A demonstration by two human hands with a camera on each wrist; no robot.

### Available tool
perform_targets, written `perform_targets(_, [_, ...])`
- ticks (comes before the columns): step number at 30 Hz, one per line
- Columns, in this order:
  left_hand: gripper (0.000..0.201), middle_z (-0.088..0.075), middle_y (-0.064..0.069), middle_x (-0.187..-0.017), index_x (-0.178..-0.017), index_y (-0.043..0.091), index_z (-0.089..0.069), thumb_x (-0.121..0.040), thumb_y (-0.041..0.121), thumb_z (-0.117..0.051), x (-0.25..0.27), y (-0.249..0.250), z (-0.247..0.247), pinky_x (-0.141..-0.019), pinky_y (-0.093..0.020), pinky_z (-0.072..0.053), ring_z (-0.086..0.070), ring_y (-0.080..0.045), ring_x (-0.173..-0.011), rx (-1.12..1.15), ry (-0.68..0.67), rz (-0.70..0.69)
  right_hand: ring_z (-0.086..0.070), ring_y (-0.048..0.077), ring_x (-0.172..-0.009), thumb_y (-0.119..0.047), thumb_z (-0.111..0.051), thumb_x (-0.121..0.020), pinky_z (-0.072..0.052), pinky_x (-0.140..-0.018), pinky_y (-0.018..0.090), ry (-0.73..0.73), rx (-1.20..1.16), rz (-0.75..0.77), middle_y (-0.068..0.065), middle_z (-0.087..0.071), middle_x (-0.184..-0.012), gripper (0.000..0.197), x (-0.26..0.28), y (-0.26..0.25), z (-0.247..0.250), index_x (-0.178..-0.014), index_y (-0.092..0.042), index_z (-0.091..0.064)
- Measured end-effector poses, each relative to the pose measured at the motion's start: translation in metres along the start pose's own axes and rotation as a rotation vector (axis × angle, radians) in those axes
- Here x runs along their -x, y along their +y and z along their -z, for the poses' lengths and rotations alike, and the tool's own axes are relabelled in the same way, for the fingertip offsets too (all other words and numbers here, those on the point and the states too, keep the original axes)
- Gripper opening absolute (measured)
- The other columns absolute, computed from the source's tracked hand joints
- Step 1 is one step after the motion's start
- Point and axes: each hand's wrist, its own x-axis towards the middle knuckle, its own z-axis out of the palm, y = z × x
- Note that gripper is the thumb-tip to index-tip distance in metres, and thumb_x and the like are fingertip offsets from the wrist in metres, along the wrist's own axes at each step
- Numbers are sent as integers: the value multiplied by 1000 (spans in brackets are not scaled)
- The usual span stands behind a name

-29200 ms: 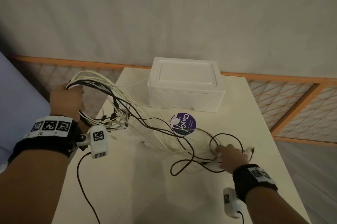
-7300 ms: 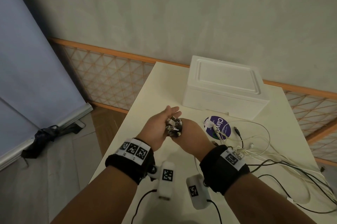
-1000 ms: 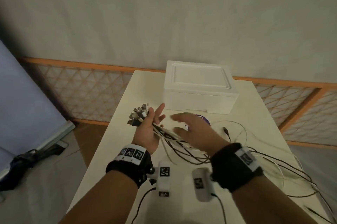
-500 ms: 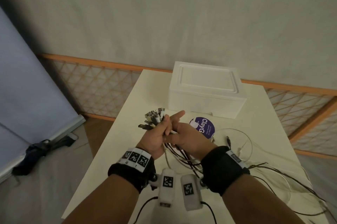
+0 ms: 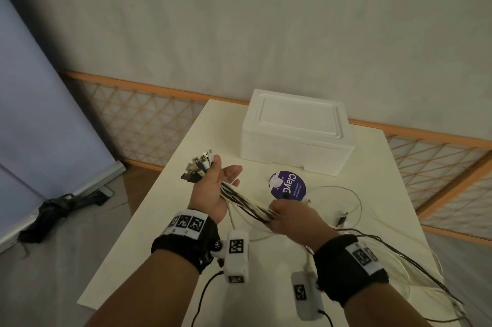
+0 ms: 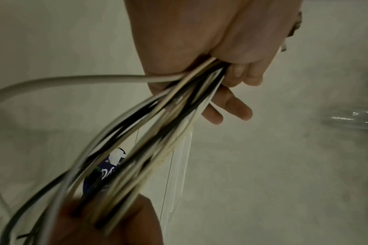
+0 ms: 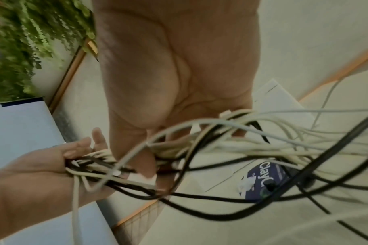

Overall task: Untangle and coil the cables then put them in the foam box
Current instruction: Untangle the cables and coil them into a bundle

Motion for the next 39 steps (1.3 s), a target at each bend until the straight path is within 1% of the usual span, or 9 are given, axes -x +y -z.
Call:
perform_targets(5, [59,-63,1,-57,-46,14,-65,-96,41,-47,7,17,-10,-89,-38,-49,-68,-14,-68,82,-47,-56,-58,19,-76,-12,-59,-79,-50,-73,32,501,-152,38,-3,-58,-80,10,8,16,8,-83,-20,-64])
perform_targets(12, [53,-46,5,-49,-49,17,-53,-97,41,-48,-9,26,1,-51,-22,-40,-41,-8,-41,133,32,-38,-58,18,-90,-28,-60,-78,-47,-78,34,235,388,-135,-6,-62,-99,20,-2,24,4,-92,-29,-46])
perform_targets(18, [53,-34,5,-44,-46,22,-43,-97,38,-51,-16,22,-1,-39,-19,-29,-26,-7,-36,99,-25,-112,-55,7,-85,-27,-59,-89,-43,-75,21,363,-121,379,-7,-63,-92,10,-9,-31,-8,-94,-19,-62])
perform_targets(23, [60,-31,6,-40,-39,24,-42,-98,37,-48,-19,49,-17,-40,-20,-20,-22,-7,-35,95,-105,-174,-62,27,-89,-47,-36,-98,-46,-74,32,92,88,-100,8,-69,-92,42,-21,2,-36,-95,-15,-64])
perform_targets(28, [59,-32,6,-39,-40,24,-42,-97,38,-50,-26,57,-11,-40,-20,-21,-23,-6,-35,112,-87,-181,-58,17,-111,-46,-58,-87,-42,-96,37,274,115,-271,-5,-62,-123,52,-7,30,-13,-135,-32,-43])
perform_targets(30, [60,-33,7,-39,-40,24,-42,-97,37,-49,-30,56,-10,-39,-19,-21,-24,-6,-34,103,-81,-188,-41,13,-133,-58,-68,-74,-30,-103,53,384,267,-285,-6,-29,-153,98,4,21,0,-148,-30,-11])
perform_targets(33, [51,-33,7,-40,-48,24,-47,-98,37,-49,-37,63,-5,-38,-17,-22,-24,-6,-33,154,-38,-205,-2,18,-147,-82,-64,-52,-17,-103,69,440,367,-346,1,14,-159,135,16,16,19,-145,-35,23])
perform_targets(37, [54,-33,7,-42,-45,23,-46,-97,37,-50,-43,70,3,-37,-19,-23,-24,-7,-34,206,14,-219,-34,16,-137,-86,-54,-60,-12,-109,67,120,218,-520,-9,-37,-149,98,20,48,28,-143,-41,-28])
perform_targets(39, [57,-32,6,-43,-43,23,-42,-97,37,-50,-42,69,5,-38,-20,-22,-24,-8,-36,209,44,-218,-40,20,-132,-79,-61,-60,-16,-107,67,71,221,-585,-12,-43,-145,93,24,65,22,-141,-43,-30])
